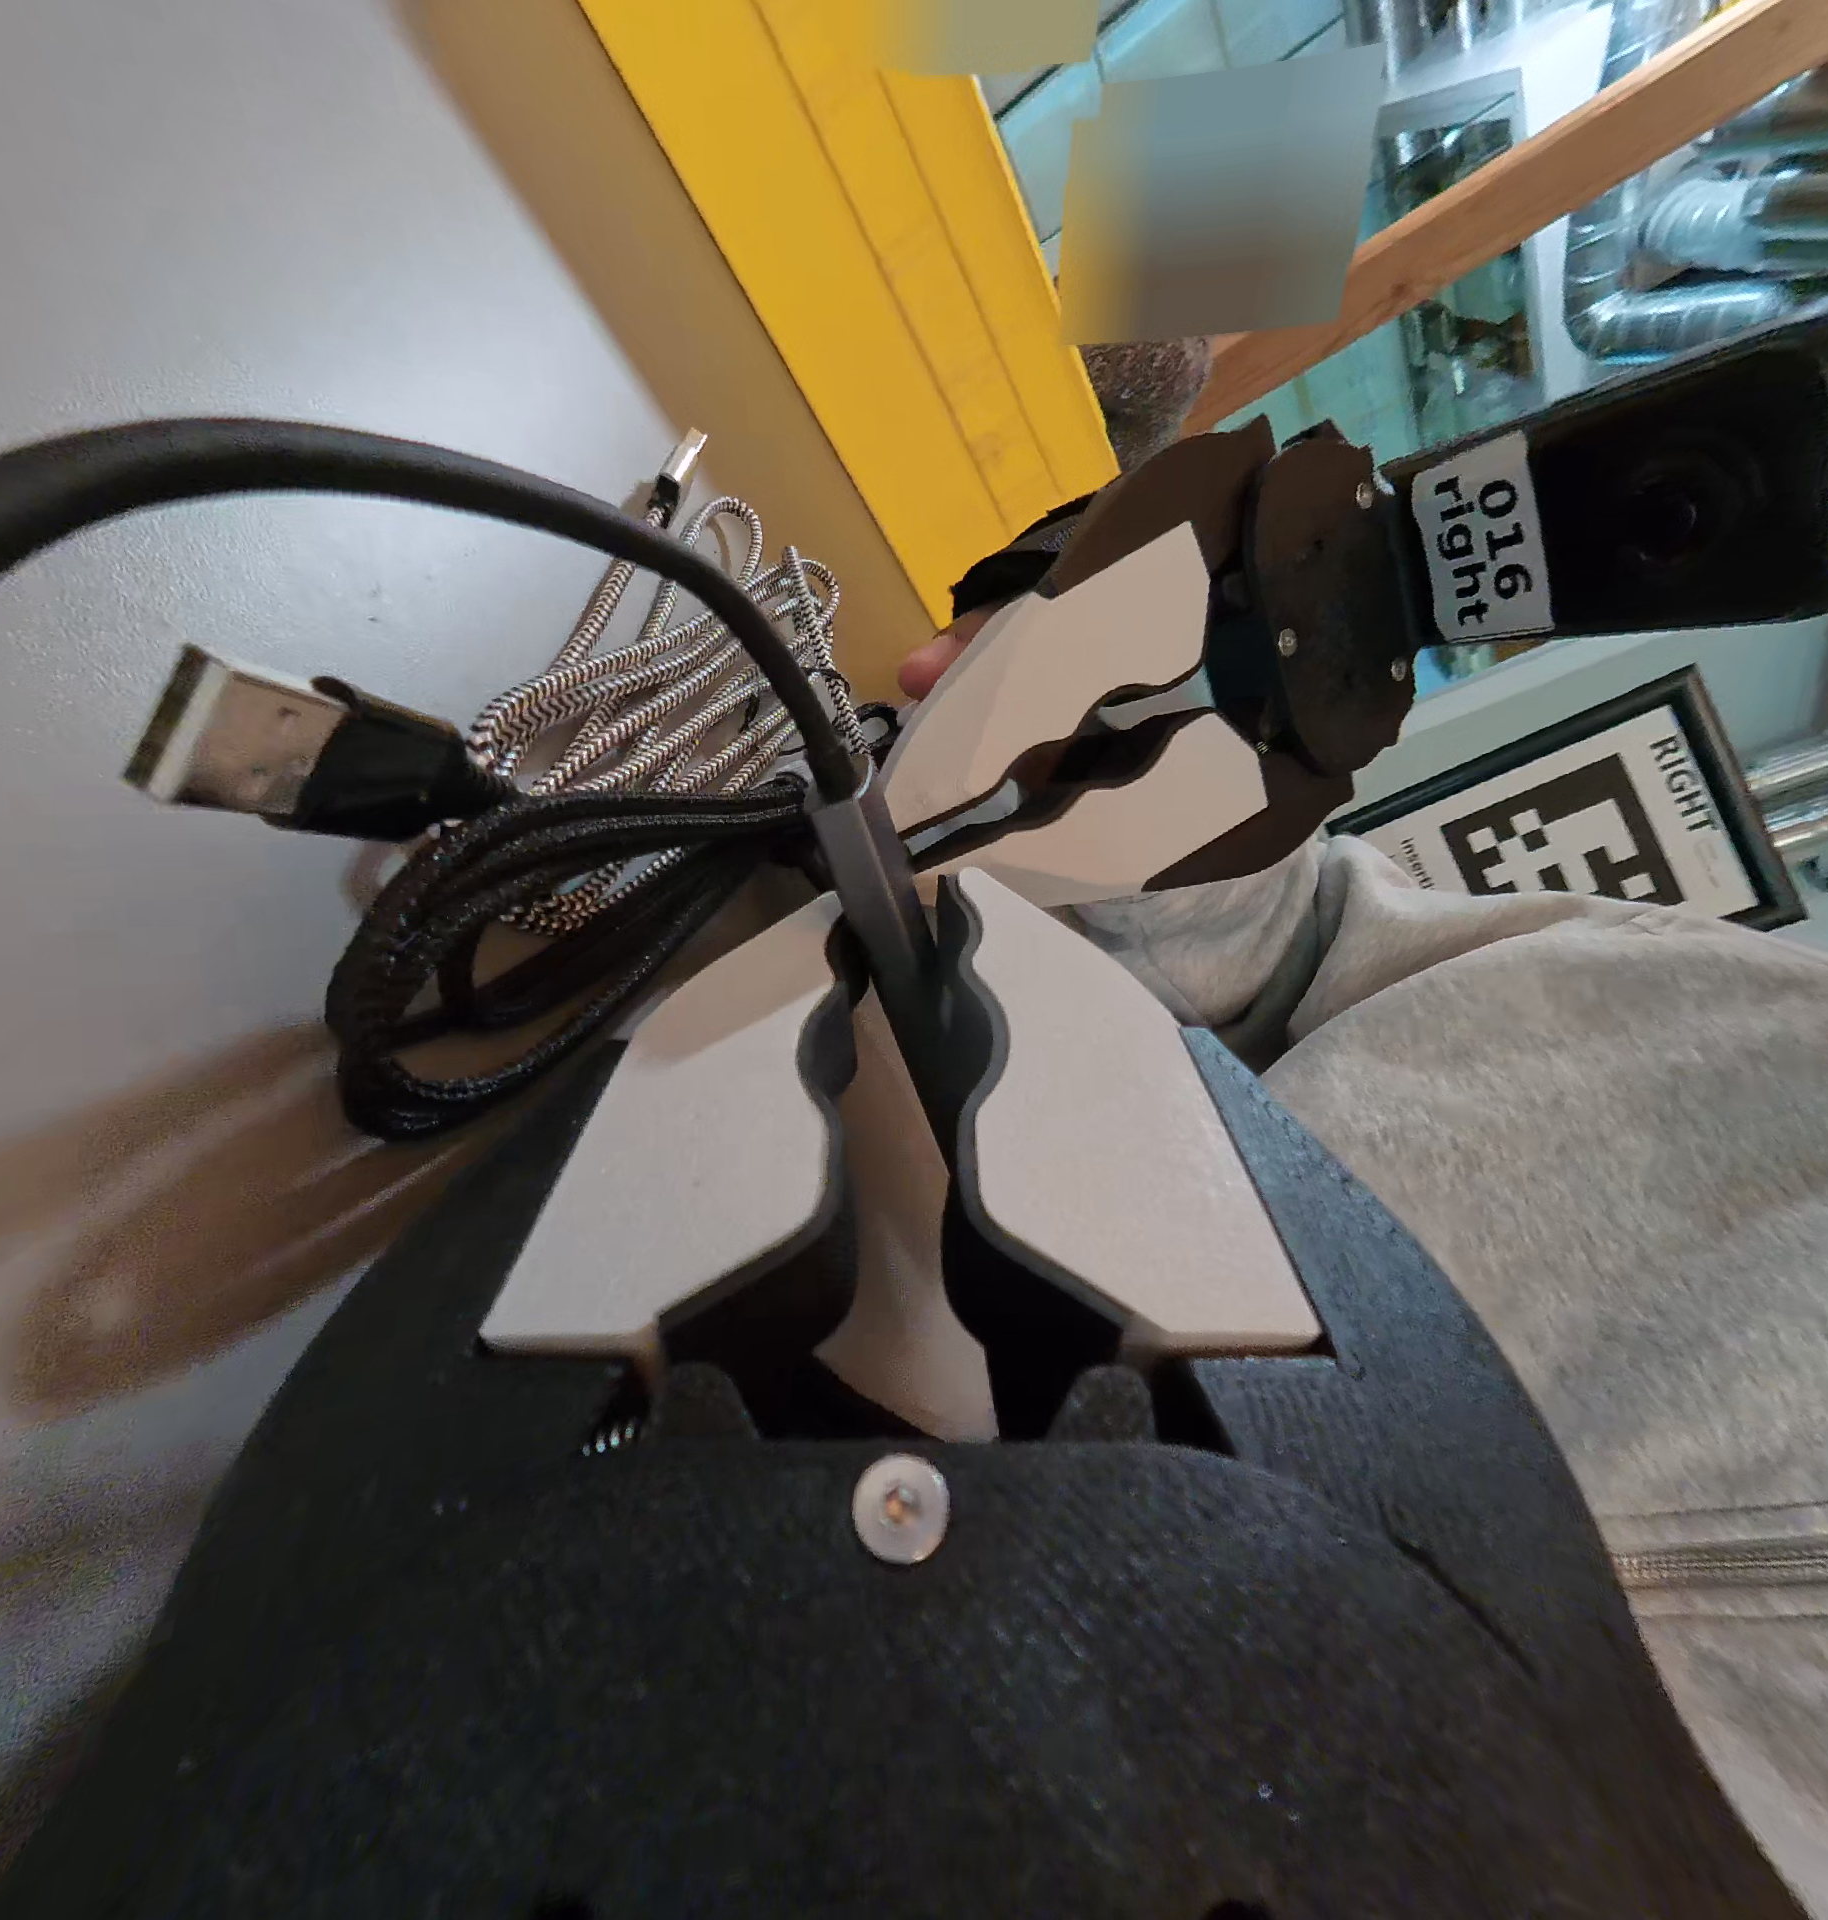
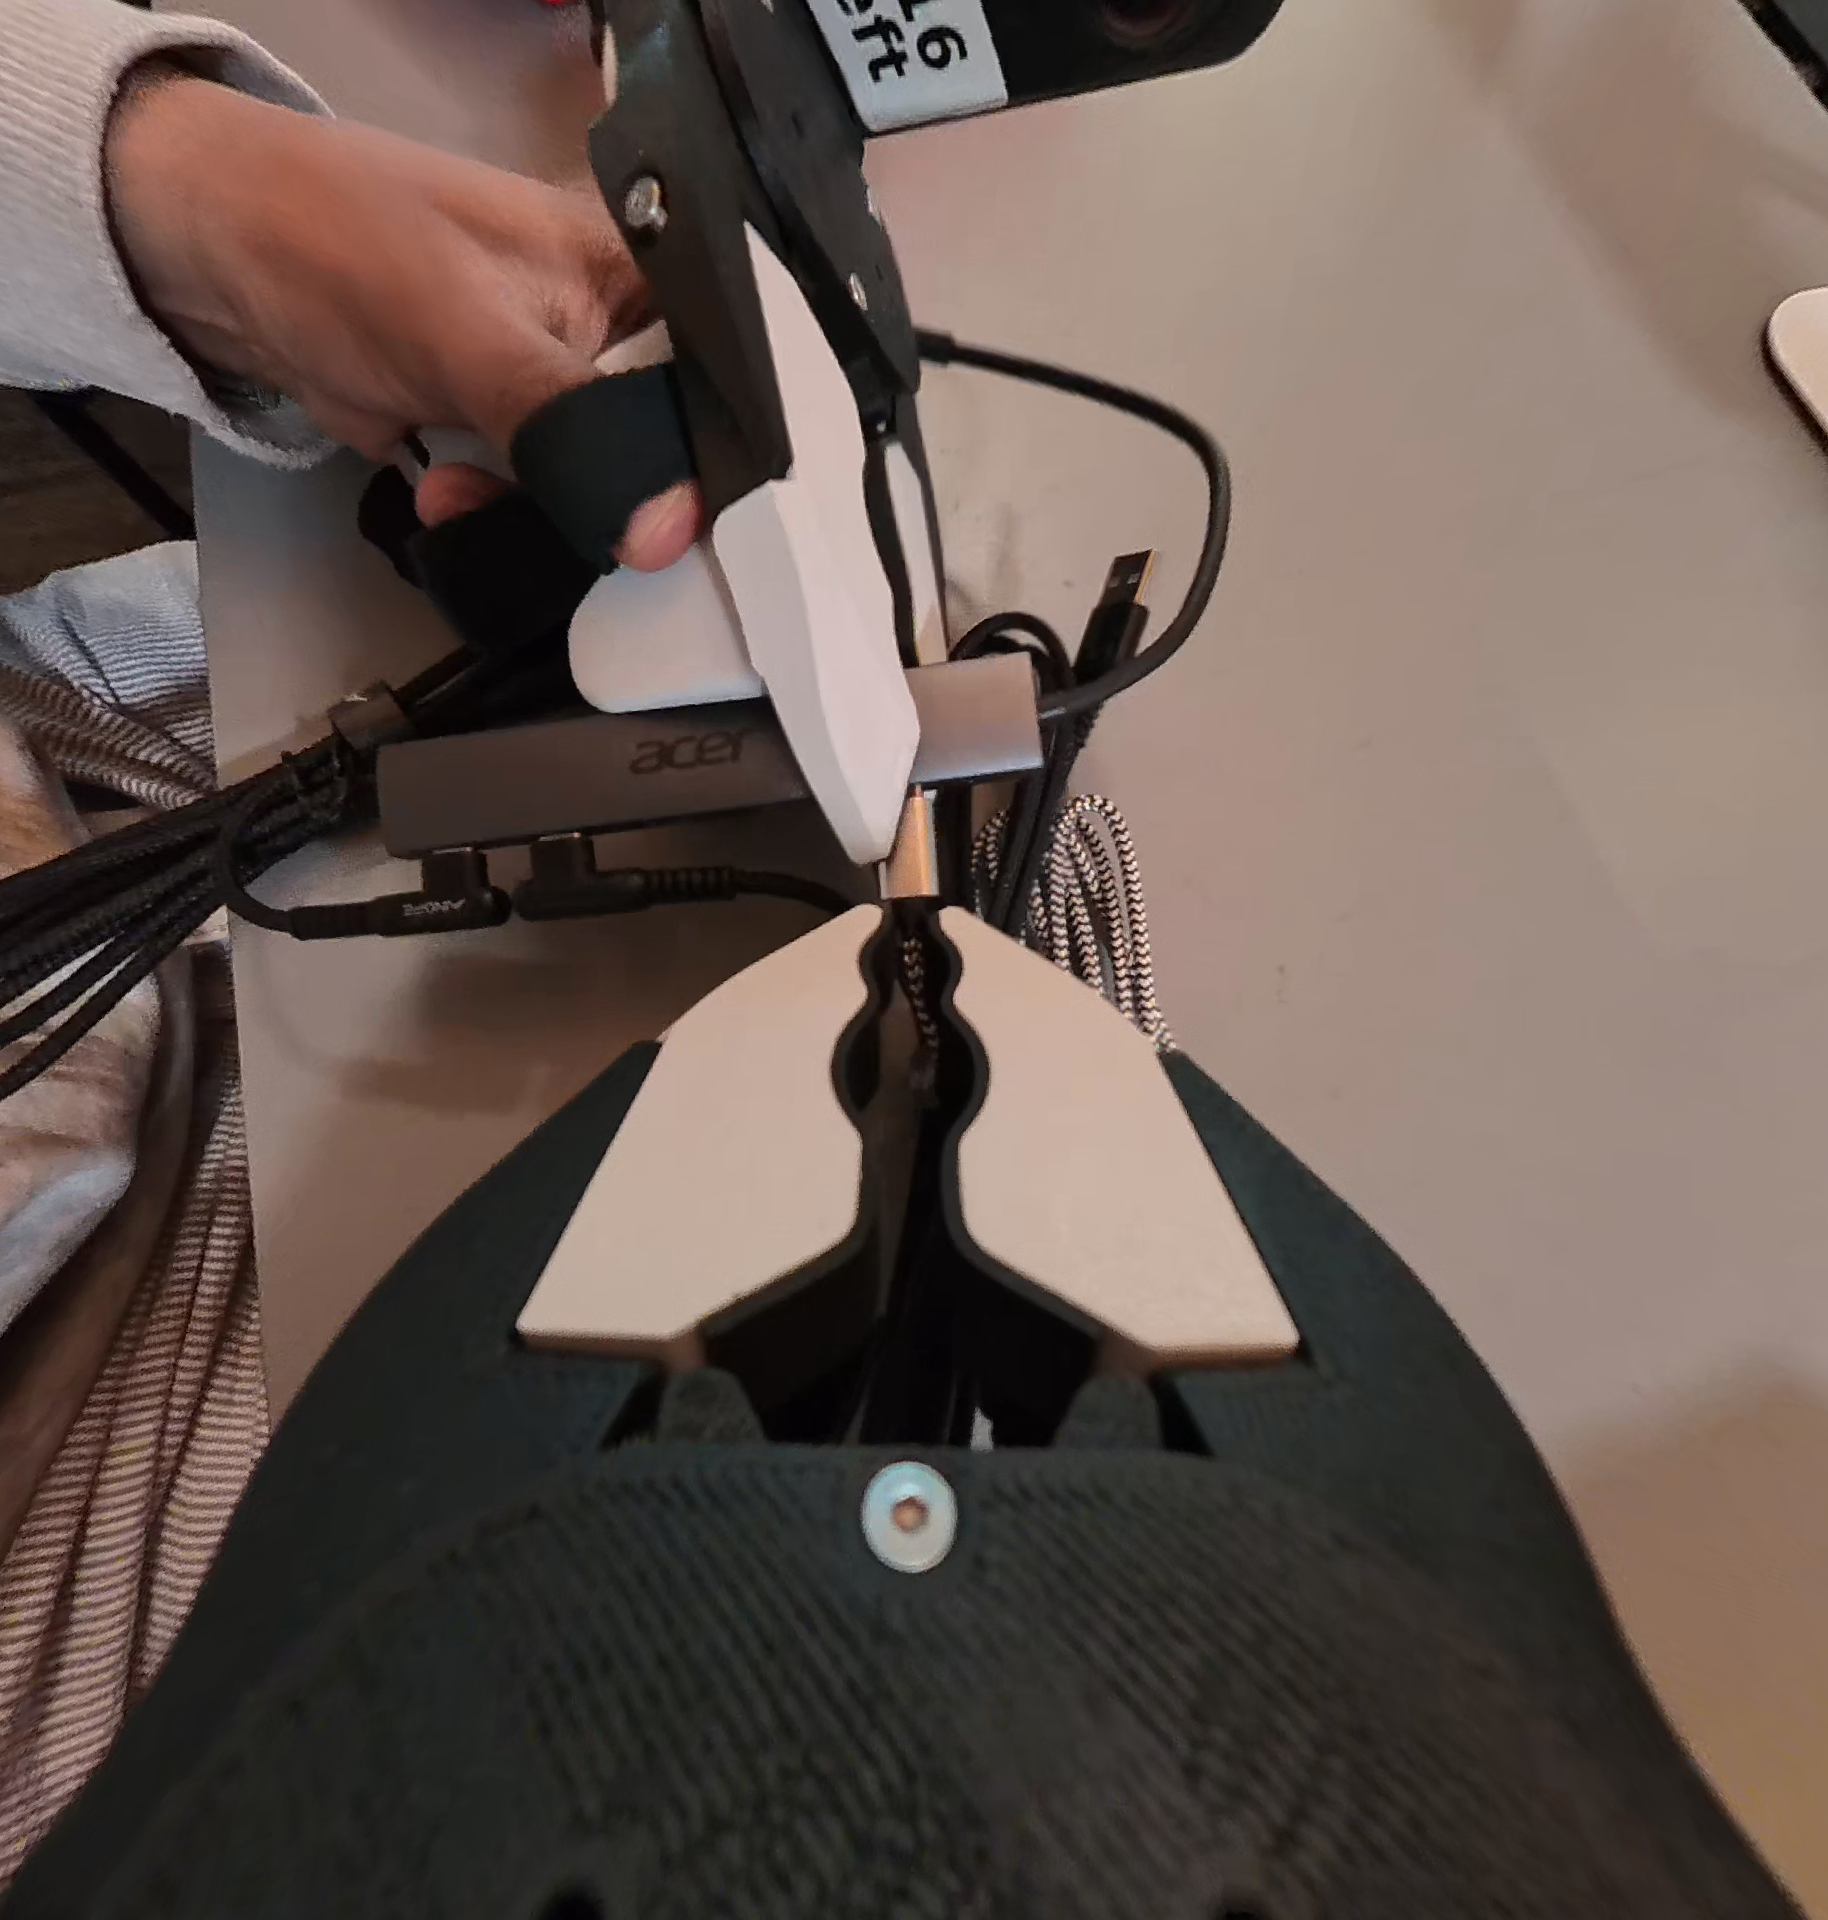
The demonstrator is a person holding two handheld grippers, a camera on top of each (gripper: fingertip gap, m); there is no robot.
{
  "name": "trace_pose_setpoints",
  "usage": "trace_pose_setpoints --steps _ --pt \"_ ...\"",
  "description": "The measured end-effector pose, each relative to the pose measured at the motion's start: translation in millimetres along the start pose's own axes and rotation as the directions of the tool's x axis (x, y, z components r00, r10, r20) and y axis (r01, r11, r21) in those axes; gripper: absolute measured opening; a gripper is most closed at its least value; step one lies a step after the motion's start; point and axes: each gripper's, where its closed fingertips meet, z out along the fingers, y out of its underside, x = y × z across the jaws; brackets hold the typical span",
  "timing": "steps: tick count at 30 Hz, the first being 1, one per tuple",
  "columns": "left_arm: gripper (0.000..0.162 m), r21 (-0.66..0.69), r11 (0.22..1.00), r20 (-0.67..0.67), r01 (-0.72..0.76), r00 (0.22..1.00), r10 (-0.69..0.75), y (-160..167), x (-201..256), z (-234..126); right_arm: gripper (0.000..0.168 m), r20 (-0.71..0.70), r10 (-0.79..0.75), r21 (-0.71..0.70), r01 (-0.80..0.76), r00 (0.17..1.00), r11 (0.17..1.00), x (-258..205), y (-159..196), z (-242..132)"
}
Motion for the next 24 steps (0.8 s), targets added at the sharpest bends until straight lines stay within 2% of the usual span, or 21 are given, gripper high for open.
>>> trace_pose_setpoints --steps 11,13,24 --pt "0.019 0.113 0.993 -0.065 0.027 0.998 -0.02 -14 3 -10 0.005 -0.024 0.055 0.063 -0.053 0.998 0.997 11 -3 -4" --pt "0.014 0.132 0.99 -0.071 0.052 0.997 -0.043 -17 1 -13 0.005 -0.036 0.062 0.068 -0.059 0.997 0.996 14 -2 -5" --pt "0.011 0.096 0.989 -0.112 0.109 0.989 -0.098 -14 2 -15 0.005 -0.024 -0.005 0.069 0.007 1.0 0.998 9 -2 -5"
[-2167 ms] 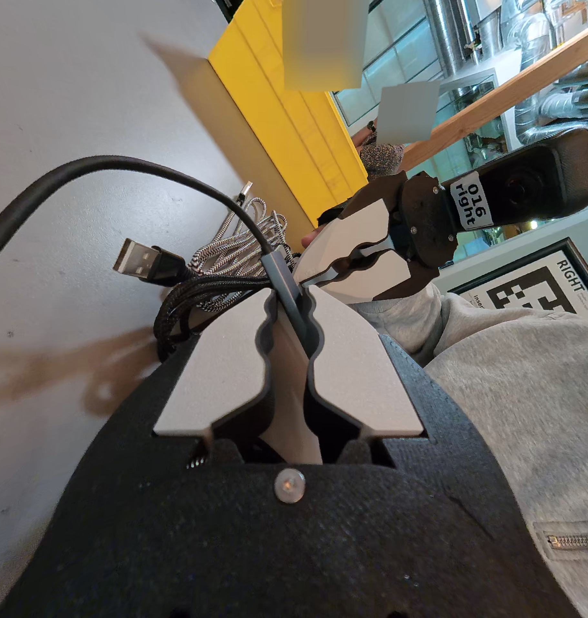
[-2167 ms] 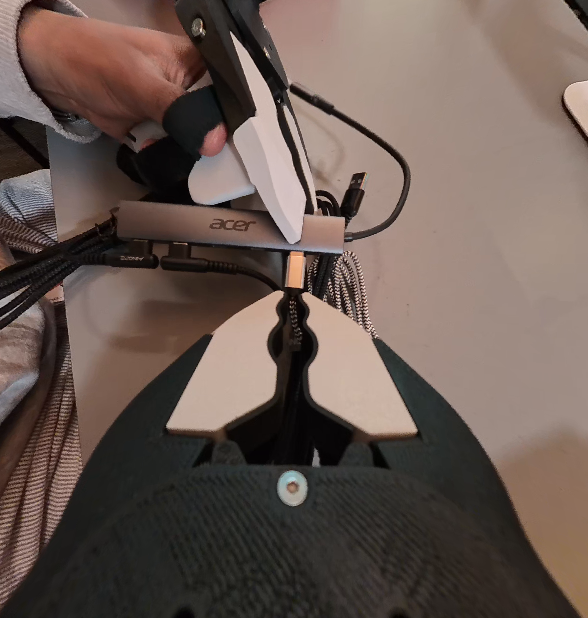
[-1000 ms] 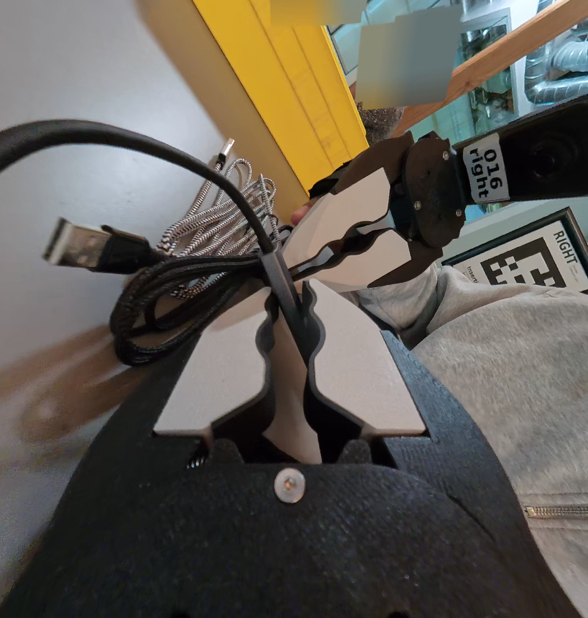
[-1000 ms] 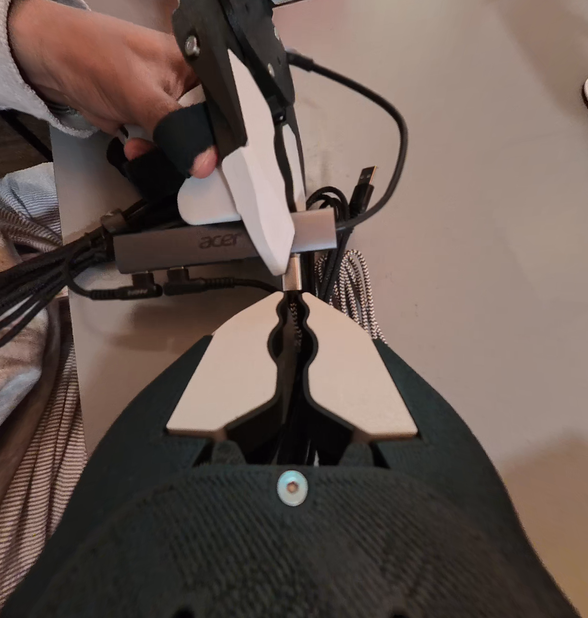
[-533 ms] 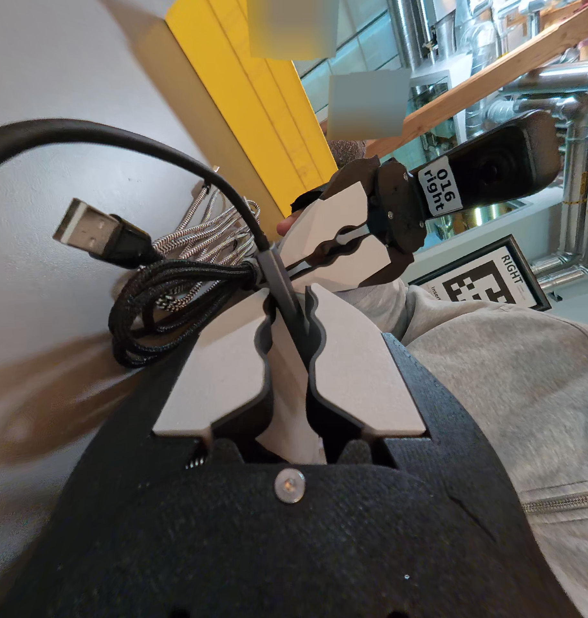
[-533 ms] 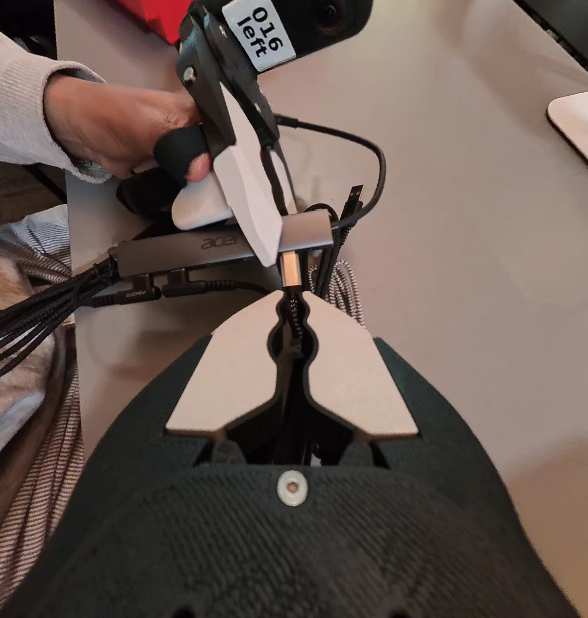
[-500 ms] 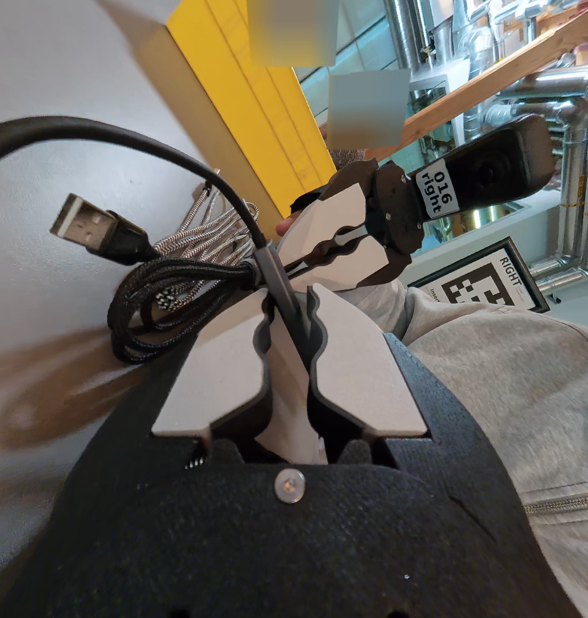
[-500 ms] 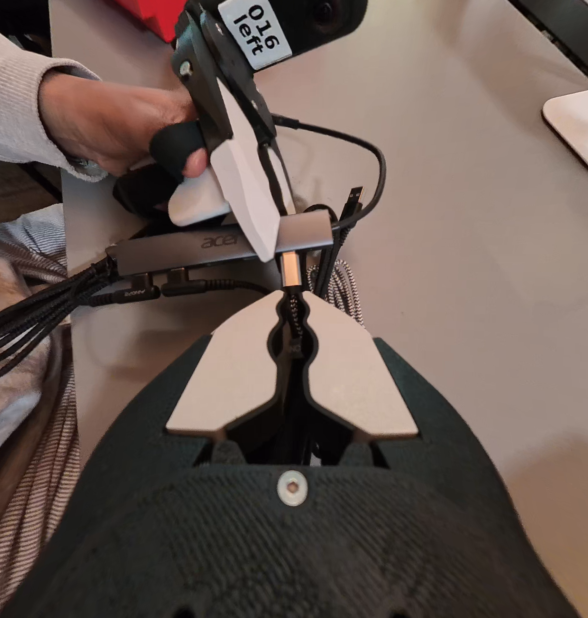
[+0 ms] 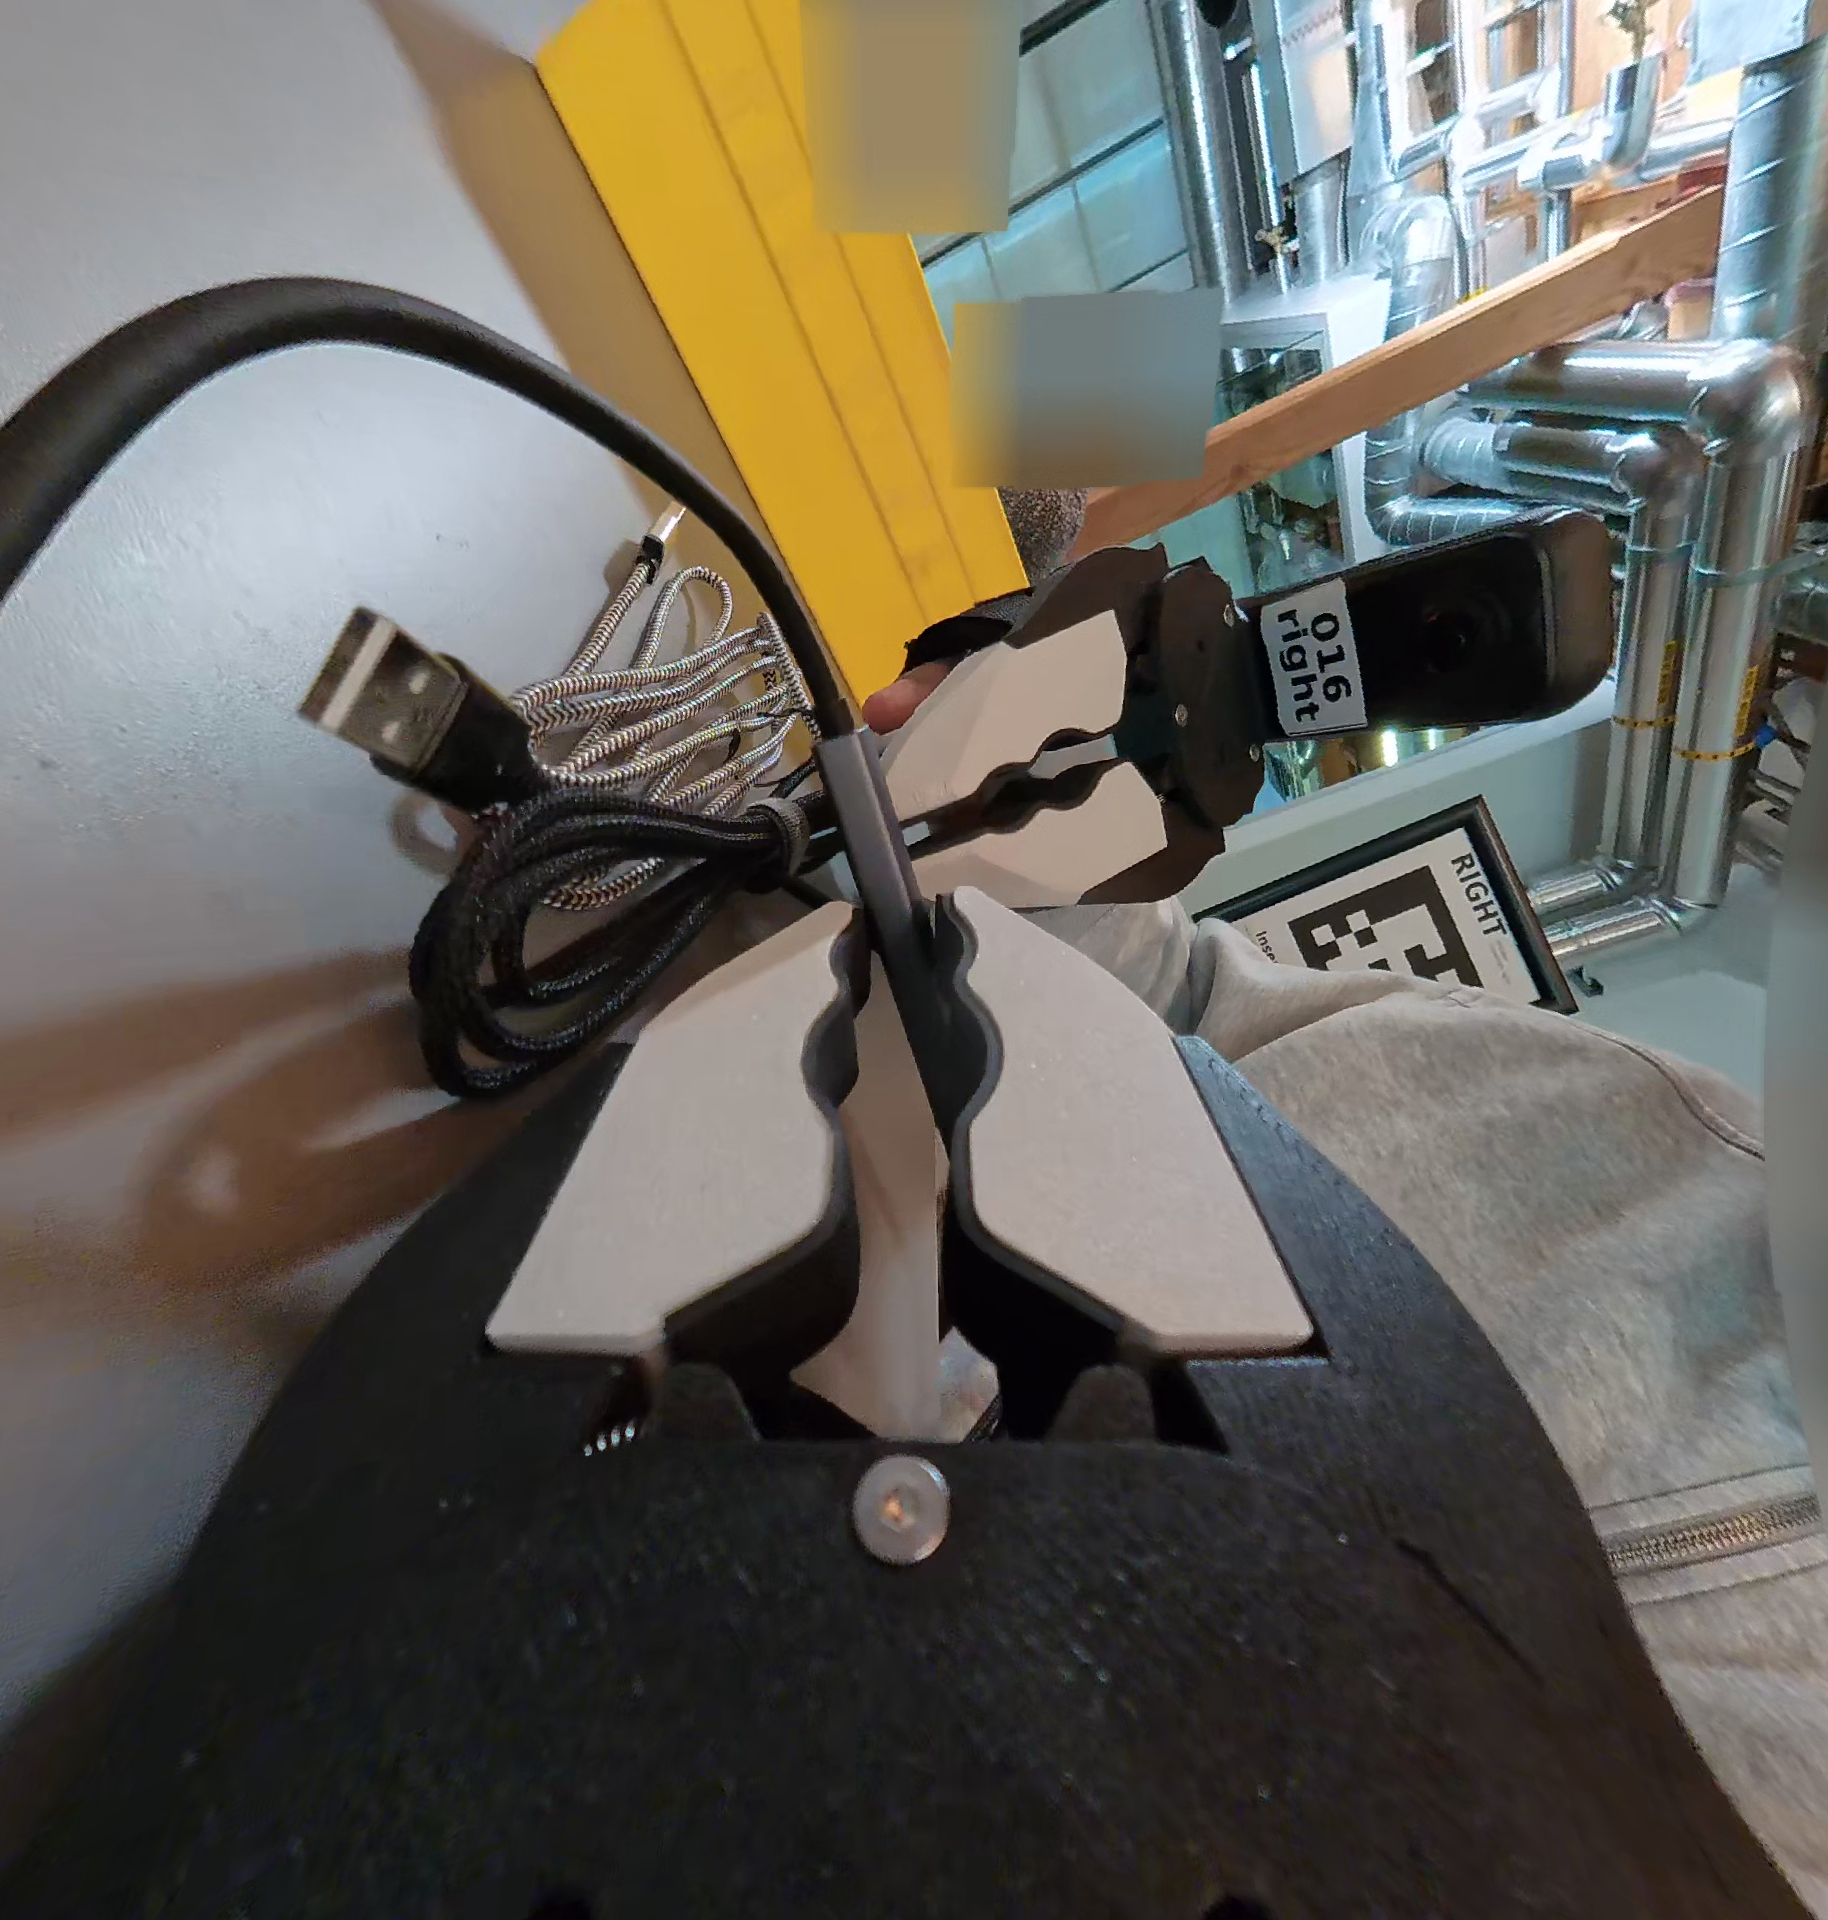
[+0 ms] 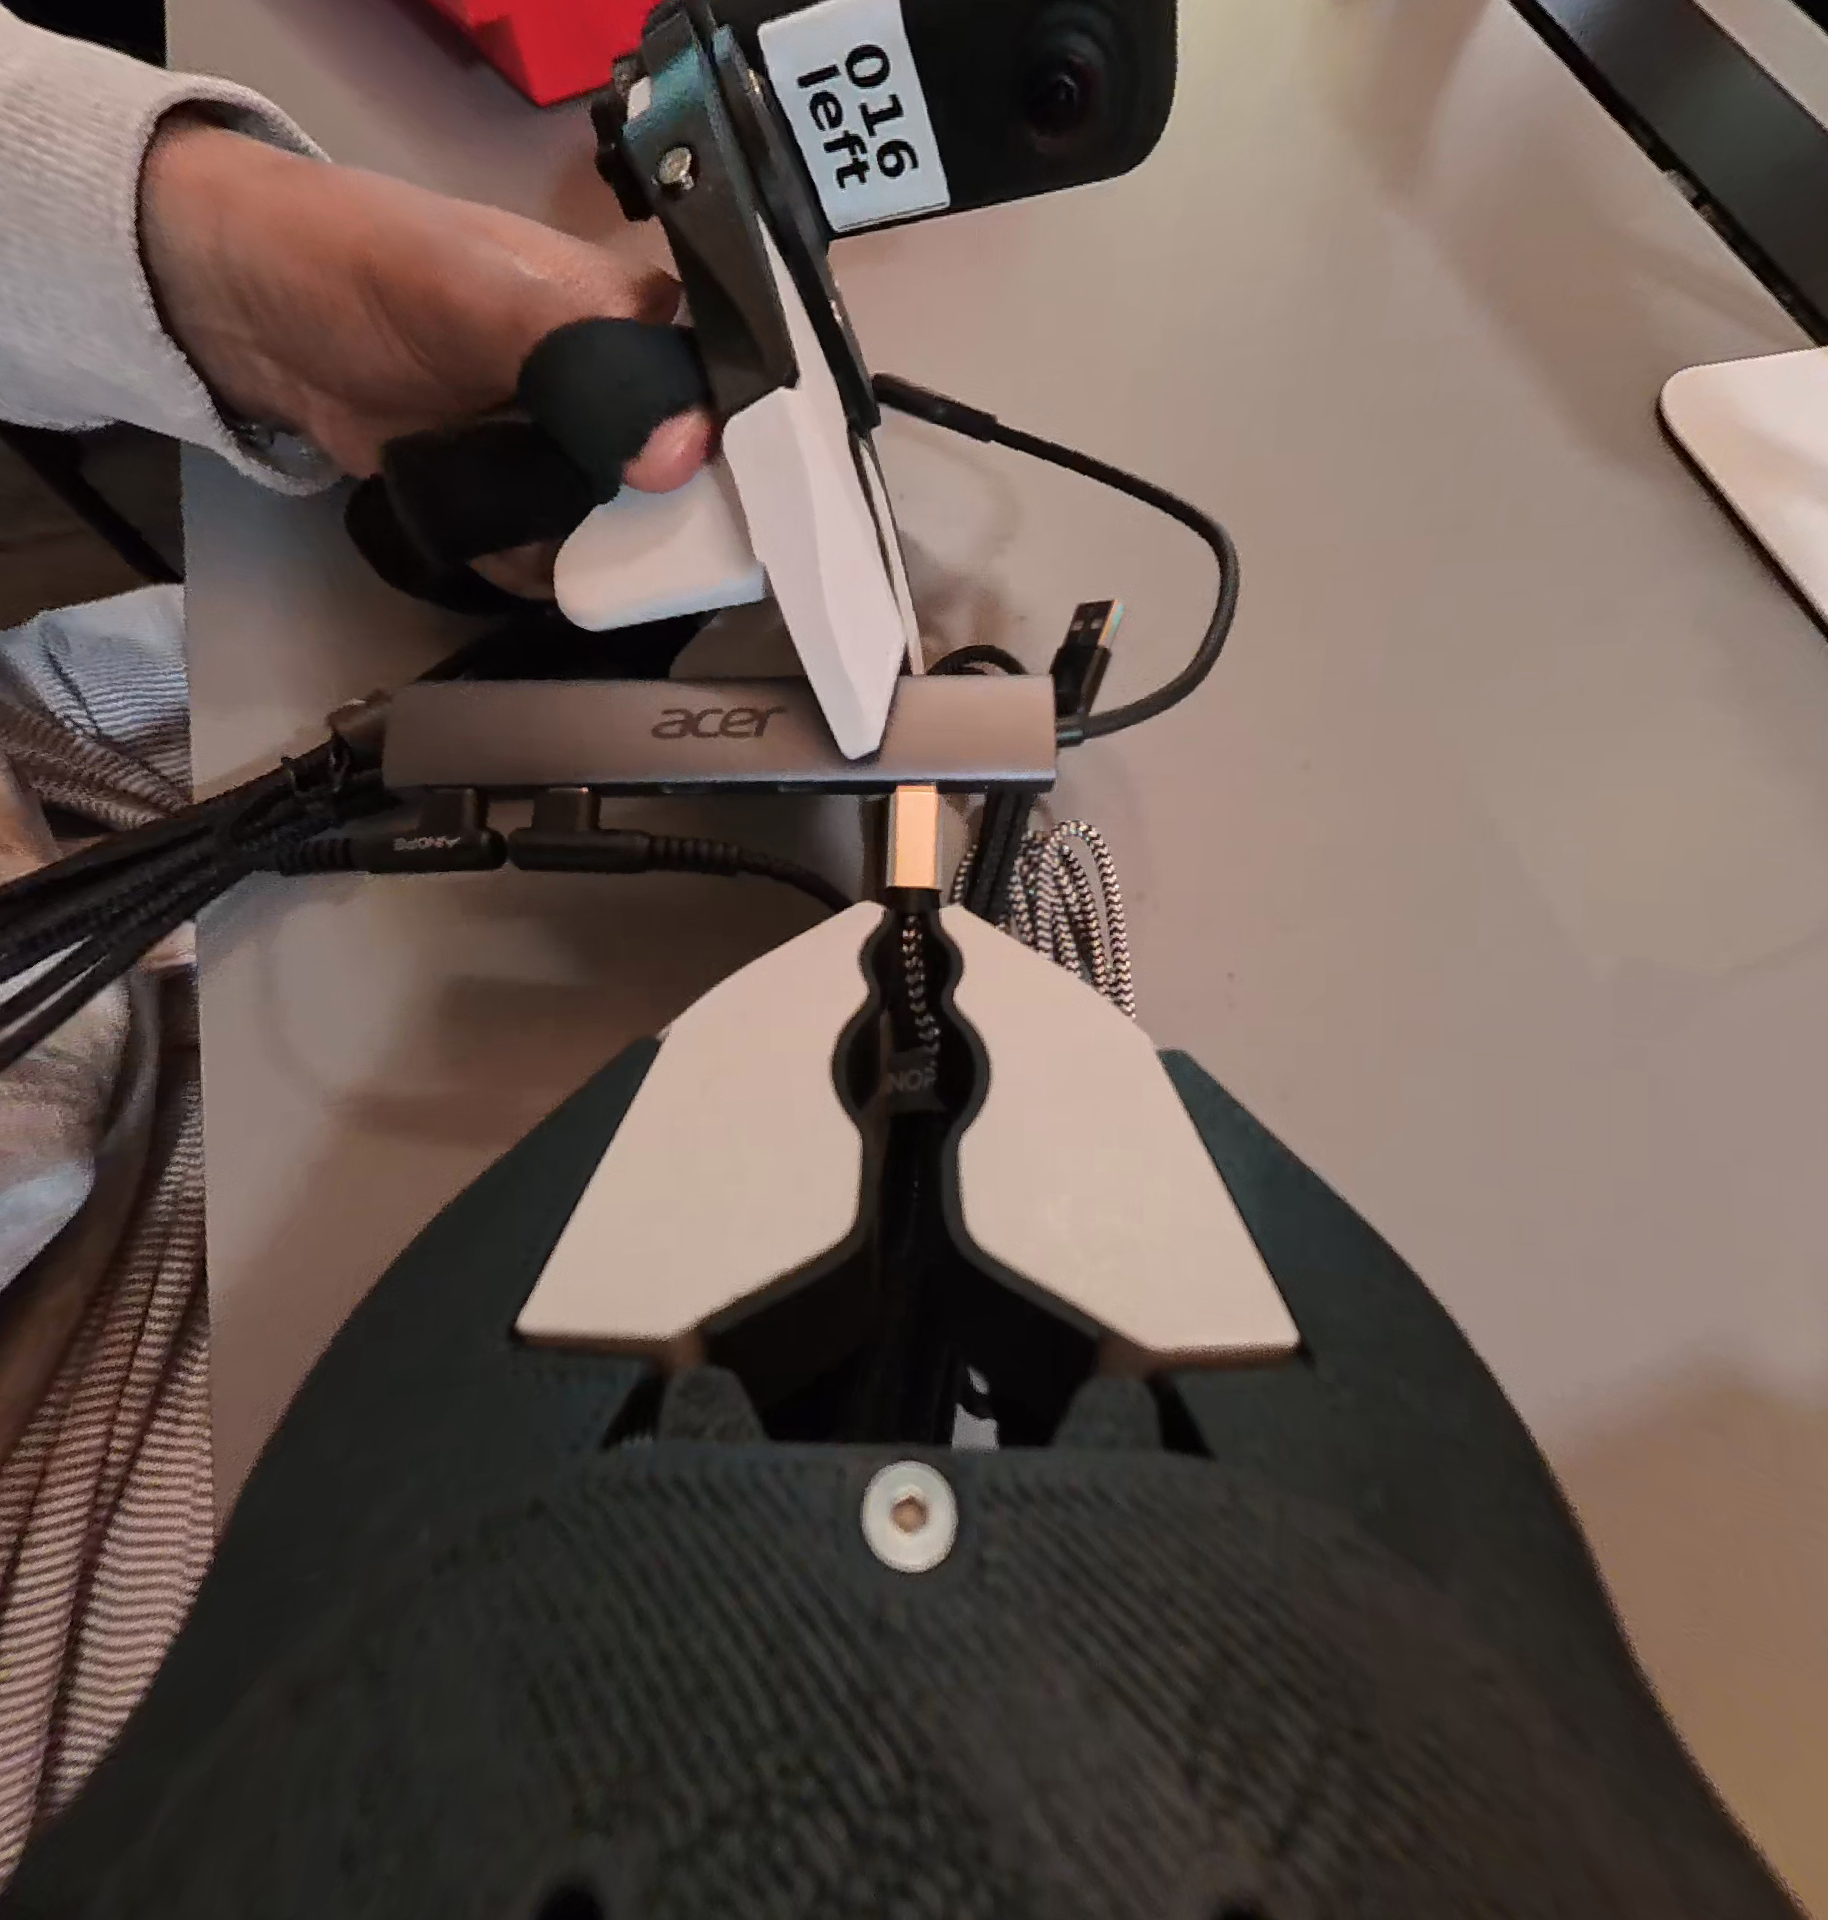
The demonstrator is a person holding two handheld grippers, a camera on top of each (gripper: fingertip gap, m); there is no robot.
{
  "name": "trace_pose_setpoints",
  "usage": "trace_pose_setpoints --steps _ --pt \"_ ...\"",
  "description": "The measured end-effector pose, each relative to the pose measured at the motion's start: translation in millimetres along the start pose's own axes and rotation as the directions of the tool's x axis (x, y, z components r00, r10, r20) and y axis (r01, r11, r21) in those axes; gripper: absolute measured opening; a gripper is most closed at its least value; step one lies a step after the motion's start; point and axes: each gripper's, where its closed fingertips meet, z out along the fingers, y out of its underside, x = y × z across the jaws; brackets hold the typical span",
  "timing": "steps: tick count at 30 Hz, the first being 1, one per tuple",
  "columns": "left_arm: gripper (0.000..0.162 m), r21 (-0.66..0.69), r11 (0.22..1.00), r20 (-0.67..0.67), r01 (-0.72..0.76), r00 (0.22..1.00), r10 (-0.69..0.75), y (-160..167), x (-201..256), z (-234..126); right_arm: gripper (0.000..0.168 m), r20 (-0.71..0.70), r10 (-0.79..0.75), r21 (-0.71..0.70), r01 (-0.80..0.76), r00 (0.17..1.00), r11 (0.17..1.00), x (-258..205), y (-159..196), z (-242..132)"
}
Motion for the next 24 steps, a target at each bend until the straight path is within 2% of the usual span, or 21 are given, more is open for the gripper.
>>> trace_pose_setpoints --steps 24 --pt "0.011 -0.028 0.998 -0.005 0.053 0.999 -0.054 3.3 -2.2 1.1 0.004 0.065 -0.001 0.018 0.0 0.998 1.0 -9.2 -1.3 -0.3"
